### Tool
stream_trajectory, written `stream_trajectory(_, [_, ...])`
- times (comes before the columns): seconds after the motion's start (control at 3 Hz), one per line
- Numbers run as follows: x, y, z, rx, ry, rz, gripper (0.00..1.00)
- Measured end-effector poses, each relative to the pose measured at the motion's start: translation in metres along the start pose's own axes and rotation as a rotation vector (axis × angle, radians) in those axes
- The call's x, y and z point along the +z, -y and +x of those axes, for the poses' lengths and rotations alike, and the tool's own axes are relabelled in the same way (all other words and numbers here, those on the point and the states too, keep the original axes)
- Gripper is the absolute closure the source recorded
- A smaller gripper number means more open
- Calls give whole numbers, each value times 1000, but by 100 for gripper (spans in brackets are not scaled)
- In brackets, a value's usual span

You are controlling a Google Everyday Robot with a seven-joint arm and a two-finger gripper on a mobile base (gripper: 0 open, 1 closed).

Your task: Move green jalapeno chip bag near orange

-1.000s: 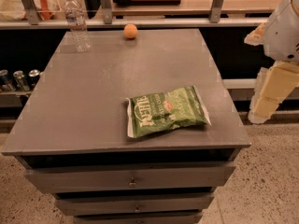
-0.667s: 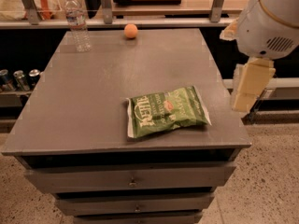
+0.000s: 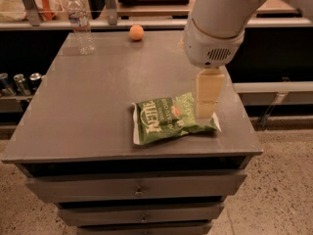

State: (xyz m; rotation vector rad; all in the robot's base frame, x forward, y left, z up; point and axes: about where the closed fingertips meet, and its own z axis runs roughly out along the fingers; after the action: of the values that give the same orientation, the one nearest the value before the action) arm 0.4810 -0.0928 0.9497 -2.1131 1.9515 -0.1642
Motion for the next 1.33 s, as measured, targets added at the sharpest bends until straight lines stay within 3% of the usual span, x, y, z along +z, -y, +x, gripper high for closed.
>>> stream_trajectory(0.33, [31,10,-15,-46,-36,-47,0])
stream_trajectory(0.67, [62,18,-17,-49,-78,-101,0])
stream_trajectory(1.33, [101,10,-28,-61,-111,-175,0])
